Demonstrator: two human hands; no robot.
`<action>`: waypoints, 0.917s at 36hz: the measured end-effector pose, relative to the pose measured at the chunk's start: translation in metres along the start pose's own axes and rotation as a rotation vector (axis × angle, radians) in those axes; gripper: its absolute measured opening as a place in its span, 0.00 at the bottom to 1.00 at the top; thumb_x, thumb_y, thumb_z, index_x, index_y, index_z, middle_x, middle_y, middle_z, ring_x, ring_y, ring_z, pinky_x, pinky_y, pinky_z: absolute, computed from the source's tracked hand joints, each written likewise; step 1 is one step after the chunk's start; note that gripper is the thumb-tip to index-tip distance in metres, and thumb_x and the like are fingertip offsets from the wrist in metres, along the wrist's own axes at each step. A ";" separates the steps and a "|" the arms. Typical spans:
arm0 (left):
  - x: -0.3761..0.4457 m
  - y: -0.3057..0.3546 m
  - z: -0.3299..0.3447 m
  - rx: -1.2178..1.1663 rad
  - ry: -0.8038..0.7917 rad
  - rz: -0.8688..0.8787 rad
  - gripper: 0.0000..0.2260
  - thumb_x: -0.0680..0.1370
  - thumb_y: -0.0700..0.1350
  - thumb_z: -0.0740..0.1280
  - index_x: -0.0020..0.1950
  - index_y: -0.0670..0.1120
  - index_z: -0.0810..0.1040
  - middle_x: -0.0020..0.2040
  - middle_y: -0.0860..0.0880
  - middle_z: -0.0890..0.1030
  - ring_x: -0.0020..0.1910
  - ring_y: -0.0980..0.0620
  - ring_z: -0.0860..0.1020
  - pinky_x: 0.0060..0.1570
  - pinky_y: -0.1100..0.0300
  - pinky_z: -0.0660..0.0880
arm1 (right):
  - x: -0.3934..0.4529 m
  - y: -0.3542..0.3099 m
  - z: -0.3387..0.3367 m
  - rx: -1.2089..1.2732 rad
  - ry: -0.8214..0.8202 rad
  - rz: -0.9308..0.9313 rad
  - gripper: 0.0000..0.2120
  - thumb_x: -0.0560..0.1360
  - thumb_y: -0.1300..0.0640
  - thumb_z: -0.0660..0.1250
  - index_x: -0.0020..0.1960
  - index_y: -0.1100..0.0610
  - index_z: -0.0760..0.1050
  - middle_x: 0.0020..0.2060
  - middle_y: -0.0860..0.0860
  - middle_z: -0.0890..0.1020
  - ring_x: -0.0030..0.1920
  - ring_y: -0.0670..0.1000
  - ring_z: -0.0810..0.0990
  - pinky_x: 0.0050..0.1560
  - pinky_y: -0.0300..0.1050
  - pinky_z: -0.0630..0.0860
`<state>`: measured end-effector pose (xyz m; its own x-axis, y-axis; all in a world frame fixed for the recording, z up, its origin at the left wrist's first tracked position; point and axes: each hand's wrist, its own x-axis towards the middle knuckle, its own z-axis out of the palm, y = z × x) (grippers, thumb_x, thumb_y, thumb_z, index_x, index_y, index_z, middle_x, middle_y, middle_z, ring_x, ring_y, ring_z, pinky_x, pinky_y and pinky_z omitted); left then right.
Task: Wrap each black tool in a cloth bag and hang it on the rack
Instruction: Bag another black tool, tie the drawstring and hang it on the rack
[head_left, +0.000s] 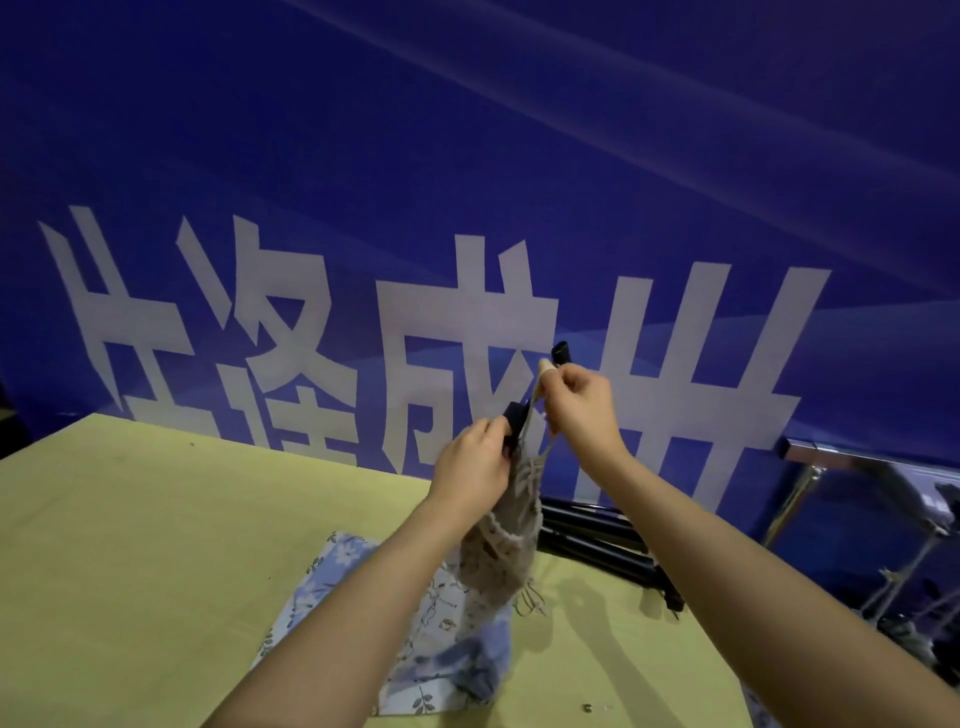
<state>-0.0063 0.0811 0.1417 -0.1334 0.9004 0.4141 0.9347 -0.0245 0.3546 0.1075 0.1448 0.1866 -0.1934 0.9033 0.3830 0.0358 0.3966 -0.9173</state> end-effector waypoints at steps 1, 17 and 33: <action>0.002 0.001 -0.003 0.004 -0.002 -0.011 0.11 0.79 0.42 0.60 0.62 0.45 0.70 0.59 0.47 0.76 0.55 0.45 0.76 0.49 0.53 0.72 | 0.002 -0.004 0.002 0.018 0.004 -0.008 0.21 0.80 0.50 0.61 0.34 0.63 0.72 0.25 0.56 0.70 0.25 0.49 0.68 0.26 0.42 0.69; 0.007 -0.012 -0.014 0.052 -0.061 -0.047 0.12 0.78 0.42 0.62 0.61 0.47 0.71 0.56 0.46 0.80 0.55 0.42 0.77 0.42 0.54 0.70 | 0.036 -0.044 0.004 -0.684 0.168 -0.651 0.16 0.75 0.50 0.68 0.34 0.59 0.76 0.28 0.52 0.78 0.28 0.49 0.71 0.28 0.41 0.65; 0.025 0.010 -0.031 0.126 -0.070 -0.046 0.27 0.71 0.65 0.65 0.59 0.46 0.69 0.56 0.46 0.74 0.56 0.46 0.74 0.52 0.53 0.72 | 0.044 -0.065 0.012 -0.243 0.086 -0.116 0.25 0.73 0.43 0.68 0.27 0.57 0.63 0.21 0.51 0.64 0.24 0.50 0.63 0.40 0.53 0.76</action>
<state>-0.0101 0.0896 0.1810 -0.1574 0.9277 0.3385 0.9628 0.0679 0.2617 0.0844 0.1569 0.2620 -0.1260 0.8560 0.5015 0.2543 0.5165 -0.8177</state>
